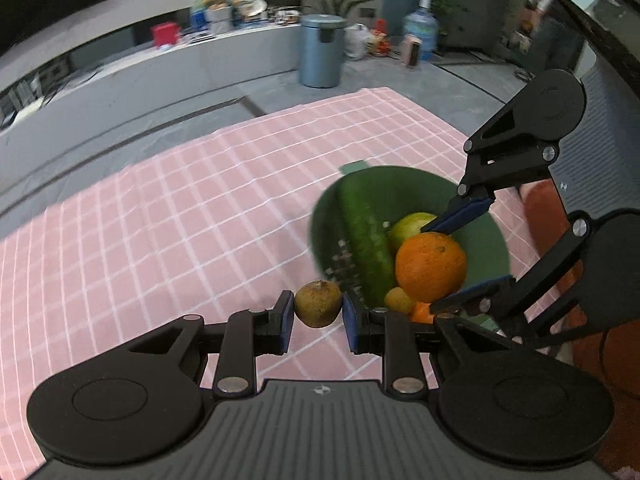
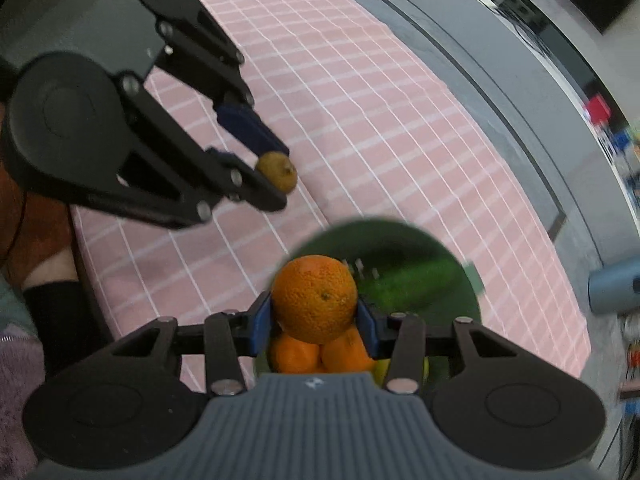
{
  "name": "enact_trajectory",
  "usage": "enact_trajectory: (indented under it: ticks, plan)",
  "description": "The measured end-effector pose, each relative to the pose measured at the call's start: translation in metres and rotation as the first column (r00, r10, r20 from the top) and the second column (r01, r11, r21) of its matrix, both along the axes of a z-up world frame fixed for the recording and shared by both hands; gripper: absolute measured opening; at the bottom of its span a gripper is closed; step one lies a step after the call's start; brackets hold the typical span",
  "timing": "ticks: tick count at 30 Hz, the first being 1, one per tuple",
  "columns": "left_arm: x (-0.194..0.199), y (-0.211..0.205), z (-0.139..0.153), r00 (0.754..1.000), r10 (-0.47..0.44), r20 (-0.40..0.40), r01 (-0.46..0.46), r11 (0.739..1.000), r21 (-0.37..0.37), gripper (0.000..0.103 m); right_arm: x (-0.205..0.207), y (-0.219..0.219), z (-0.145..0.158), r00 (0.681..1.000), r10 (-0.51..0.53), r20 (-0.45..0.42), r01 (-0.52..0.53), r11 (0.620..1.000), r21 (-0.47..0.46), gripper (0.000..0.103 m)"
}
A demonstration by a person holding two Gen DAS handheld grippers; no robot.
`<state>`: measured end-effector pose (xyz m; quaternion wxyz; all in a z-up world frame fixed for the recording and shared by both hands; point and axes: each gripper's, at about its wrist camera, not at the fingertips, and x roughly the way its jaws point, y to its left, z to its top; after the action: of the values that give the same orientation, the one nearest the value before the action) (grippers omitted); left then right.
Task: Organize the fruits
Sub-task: 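Lower the brown fruit and orange into the green colander and open both tools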
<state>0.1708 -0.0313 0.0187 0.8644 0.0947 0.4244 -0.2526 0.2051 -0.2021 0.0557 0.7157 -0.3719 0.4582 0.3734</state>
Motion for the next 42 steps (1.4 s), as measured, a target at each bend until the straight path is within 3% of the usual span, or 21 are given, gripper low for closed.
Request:
enact_trajectory:
  ticks: [6, 13, 18, 24, 34, 42]
  plan:
    - [0.017, -0.037, -0.018, 0.994, -0.109, -0.029, 0.111, 0.991, 0.068, 0.029, 0.004, -0.037, -0.011, 0.997, -0.069, -0.033, 0.068, 0.997, -0.035, 0.042]
    - [0.029, -0.073, -0.048, 0.969, -0.237, -0.075, 0.247, 0.947, 0.205, 0.029, 0.016, -0.062, -0.031, 0.989, -0.124, -0.082, 0.121, 0.992, -0.042, 0.042]
    - [0.041, -0.086, -0.060, 0.963, -0.235, -0.129, 0.264, 0.917, 0.301, 0.029, 0.023, -0.065, -0.046, 0.985, -0.123, -0.120, 0.116, 0.991, -0.063, 0.042]
    - [0.048, -0.095, -0.070, 0.948, -0.271, -0.168, 0.315, 0.878, 0.361, 0.029, 0.032, -0.067, -0.056, 0.980, -0.121, -0.161, 0.106, 0.990, -0.095, 0.042]
    - [0.052, -0.098, -0.082, 0.937, -0.285, -0.201, 0.342, 0.867, 0.362, 0.029, 0.043, -0.069, -0.073, 0.966, -0.129, -0.222, 0.105, 0.988, -0.115, 0.042]
    - [0.056, -0.093, -0.079, 0.937, -0.283, -0.206, 0.339, 0.878, 0.337, 0.036, 0.042, -0.070, -0.077, 0.963, -0.135, -0.235, 0.109, 0.987, -0.122, 0.043]
